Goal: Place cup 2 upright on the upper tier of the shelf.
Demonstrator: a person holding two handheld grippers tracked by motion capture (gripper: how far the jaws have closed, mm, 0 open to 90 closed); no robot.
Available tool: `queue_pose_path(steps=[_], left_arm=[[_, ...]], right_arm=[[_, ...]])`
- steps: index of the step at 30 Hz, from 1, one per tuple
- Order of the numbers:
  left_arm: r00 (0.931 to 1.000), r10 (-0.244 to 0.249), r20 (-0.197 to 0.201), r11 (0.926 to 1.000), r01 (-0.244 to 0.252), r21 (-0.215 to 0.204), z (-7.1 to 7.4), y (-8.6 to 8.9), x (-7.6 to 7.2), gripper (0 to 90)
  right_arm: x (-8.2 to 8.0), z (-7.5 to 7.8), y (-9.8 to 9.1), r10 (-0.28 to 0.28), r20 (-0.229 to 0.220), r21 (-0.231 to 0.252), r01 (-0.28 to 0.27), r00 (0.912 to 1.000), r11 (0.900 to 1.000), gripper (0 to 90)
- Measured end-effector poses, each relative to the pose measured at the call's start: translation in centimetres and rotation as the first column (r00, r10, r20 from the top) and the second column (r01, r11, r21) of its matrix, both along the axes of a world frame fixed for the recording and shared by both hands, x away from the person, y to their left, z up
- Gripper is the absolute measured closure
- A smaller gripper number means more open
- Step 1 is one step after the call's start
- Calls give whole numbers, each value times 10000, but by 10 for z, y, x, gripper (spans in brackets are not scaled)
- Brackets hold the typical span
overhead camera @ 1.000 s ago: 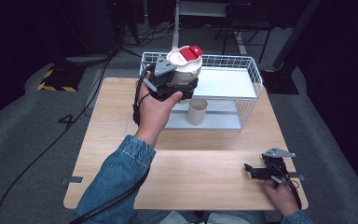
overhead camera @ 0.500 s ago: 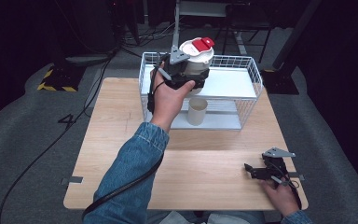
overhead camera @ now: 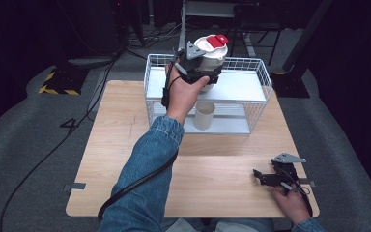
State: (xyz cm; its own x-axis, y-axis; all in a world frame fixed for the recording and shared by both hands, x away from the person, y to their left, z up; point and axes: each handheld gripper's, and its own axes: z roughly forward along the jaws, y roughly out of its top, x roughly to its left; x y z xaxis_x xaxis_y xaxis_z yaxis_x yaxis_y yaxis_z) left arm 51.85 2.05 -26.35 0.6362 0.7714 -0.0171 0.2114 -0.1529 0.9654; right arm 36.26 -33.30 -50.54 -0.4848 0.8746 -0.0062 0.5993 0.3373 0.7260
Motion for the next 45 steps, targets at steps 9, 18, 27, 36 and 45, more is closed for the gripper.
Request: queue_pose_path(steps=[9, 18, 27, 36, 45], left_arm=[[9999, -3, -160, 10000, 3, -19, -9, -11, 12, 129], [9997, 85, -212, 9994, -91, -321, -21, -15, 22, 128], [9997, 51, -220, 9987, -62, -497, -24, -15, 24, 128], [9998, 23, -212, 9991, -32, -415, -28, -17, 24, 126], [9995, -152, -281, 9994, 143, -323, -27, -15, 25, 121]], right_arm=[[0, 0, 0, -6, 12, 3, 6, 10000, 10000, 69], [0, 0, 0, 0, 18, -7, 0, 10000, 10000, 69], [0, 0, 0, 2, 21, -9, -2, 10000, 10000, 69], [0, 0, 0, -15, 11, -6, 15, 10000, 10000, 69], [0, 0, 0, 7, 10, -7, -7, 10000, 10000, 69]])
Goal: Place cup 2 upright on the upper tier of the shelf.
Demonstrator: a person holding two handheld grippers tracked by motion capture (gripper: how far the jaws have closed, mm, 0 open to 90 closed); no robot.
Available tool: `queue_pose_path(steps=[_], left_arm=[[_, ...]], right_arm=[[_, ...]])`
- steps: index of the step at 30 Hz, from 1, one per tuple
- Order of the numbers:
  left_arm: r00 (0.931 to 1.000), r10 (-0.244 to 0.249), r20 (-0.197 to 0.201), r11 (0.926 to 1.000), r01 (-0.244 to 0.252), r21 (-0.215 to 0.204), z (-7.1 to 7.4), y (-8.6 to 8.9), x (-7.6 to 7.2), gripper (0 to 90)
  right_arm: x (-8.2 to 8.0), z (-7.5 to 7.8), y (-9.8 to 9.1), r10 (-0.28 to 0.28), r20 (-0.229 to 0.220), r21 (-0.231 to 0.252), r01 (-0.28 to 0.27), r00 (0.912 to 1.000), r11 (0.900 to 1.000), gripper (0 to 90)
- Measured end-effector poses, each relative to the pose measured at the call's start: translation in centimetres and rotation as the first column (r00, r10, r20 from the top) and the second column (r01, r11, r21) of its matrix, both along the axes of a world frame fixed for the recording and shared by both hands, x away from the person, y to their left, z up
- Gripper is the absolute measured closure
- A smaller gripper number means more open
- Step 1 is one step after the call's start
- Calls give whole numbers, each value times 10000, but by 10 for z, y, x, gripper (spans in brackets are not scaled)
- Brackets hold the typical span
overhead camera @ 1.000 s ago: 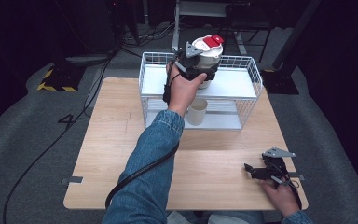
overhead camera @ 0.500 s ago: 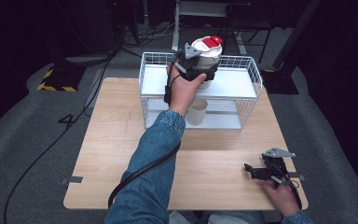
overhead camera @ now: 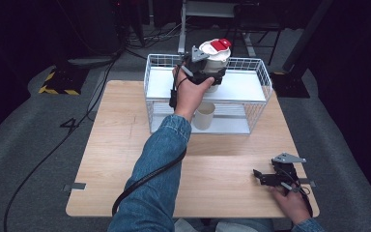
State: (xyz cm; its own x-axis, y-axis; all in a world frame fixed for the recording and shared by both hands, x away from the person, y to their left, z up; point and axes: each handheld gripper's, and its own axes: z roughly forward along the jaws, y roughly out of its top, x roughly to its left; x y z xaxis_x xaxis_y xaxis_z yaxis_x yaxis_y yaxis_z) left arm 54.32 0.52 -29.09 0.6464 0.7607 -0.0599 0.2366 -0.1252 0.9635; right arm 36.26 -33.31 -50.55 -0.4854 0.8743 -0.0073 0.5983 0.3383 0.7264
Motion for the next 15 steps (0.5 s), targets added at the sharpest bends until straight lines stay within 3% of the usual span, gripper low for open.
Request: queue_pose_path(steps=[3, 15], left_arm=[[9997, 253, -44, 9996, -253, 135, 2, -2, -1, 103], [9988, 465, -127, 9986, -461, 271, 6, 1, -11, 118]], right_arm=[[0, 0, 0, -10, 2, -12, 11, 10000, 10000, 69], [0, 0, 0, 5, 11, -10, -5, 10000, 10000, 69]])
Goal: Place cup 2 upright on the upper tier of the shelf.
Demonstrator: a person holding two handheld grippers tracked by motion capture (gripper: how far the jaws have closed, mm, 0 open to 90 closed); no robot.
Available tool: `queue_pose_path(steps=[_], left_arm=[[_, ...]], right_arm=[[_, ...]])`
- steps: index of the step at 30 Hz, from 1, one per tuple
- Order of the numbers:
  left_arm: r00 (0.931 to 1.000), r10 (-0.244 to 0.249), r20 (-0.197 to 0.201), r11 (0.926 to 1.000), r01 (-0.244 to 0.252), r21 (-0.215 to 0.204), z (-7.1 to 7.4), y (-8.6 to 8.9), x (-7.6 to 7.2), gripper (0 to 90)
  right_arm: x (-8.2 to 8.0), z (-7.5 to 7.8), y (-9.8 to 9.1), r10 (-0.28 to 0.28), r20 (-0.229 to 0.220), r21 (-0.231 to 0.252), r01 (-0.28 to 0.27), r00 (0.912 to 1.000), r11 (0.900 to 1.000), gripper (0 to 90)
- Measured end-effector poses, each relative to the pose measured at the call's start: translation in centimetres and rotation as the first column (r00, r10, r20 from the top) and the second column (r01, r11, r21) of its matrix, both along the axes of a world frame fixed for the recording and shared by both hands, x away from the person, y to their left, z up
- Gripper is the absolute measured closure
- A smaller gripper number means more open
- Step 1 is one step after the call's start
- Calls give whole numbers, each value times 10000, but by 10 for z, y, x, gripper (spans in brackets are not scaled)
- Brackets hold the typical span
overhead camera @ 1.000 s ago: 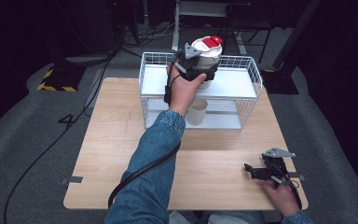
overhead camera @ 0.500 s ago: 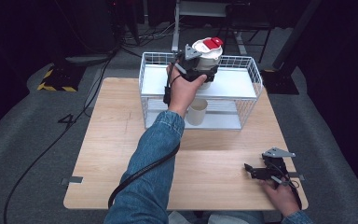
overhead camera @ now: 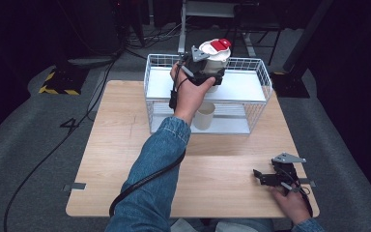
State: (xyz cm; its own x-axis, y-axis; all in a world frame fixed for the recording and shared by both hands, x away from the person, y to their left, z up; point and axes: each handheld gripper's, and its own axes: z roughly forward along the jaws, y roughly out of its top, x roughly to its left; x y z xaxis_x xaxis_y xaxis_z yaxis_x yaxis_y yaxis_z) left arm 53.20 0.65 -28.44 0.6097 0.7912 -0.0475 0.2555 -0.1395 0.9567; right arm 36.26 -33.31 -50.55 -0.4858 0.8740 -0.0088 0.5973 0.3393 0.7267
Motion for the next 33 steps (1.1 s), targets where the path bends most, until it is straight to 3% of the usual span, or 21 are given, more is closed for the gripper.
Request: queue_pose_path(steps=[10, 15, 33], left_arm=[[9998, -69, 159, 9995, 64, 311, 1, 11, -13, 126], [9998, -47, 216, 9996, 42, 269, 3, 19, -20, 152], [9978, -419, 523, 9988, 406, 255, 14, 49, -71, 152]], right_arm=[[0, 0, 0, -2, 3, -11, 2, 10000, 10000, 69], [0, 0, 0, -6, -2, -9, 6, 10000, 10000, 69], [0, 0, 0, -1, -23, -3, 1, 10000, 10000, 69]])
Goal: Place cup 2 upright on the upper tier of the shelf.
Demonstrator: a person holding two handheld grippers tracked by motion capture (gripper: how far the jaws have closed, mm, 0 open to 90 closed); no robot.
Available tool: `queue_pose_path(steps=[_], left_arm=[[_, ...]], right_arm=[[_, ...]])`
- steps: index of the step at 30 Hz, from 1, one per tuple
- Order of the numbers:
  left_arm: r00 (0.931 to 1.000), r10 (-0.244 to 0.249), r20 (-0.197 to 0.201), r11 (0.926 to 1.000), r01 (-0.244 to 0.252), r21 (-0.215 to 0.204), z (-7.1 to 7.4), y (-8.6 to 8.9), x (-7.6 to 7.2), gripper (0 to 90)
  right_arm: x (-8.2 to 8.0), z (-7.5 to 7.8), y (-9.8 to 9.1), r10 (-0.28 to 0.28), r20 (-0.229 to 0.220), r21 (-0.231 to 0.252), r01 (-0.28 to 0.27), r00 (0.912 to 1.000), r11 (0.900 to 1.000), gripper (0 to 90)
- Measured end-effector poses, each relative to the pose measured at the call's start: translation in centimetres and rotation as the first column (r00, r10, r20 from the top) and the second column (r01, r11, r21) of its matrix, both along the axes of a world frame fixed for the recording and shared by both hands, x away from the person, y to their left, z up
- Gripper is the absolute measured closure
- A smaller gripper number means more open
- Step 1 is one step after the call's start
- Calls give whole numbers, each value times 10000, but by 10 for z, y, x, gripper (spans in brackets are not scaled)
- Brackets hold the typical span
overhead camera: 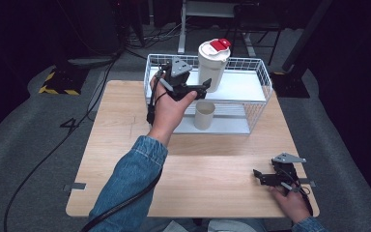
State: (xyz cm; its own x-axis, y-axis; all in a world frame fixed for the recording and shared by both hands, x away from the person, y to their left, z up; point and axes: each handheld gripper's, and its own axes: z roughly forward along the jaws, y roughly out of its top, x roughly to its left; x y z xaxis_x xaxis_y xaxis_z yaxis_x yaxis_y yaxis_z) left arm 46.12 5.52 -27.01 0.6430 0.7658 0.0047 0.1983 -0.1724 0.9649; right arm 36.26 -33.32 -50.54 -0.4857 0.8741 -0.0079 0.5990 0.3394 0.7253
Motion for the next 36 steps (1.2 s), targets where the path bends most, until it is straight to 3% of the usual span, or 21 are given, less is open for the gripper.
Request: queue_pose_path(steps=[9, 18, 26, 36], left_arm=[[9998, -180, 33, 9994, 179, 291, -3, 13, -30, 152], [9993, -329, -160, 9993, 331, 175, -13, 33, -53, 152], [9991, -319, -271, 9990, 327, 311, -21, 52, -75, 152], [9962, -445, -742, 9971, 489, 590, -51, 69, -95, 152]], right_arm=[[0, 0, 0, 1, 0, -7, -1, 10000, 10000, 69], [0, 0, 0, 11, 5, -7, -11, 10000, 10000, 69], [0, 0, 0, 12, 7, -8, -12, 10000, 10000, 69], [0, 0, 0, 20, 12, -21, -20, 10000, 10000, 70]])
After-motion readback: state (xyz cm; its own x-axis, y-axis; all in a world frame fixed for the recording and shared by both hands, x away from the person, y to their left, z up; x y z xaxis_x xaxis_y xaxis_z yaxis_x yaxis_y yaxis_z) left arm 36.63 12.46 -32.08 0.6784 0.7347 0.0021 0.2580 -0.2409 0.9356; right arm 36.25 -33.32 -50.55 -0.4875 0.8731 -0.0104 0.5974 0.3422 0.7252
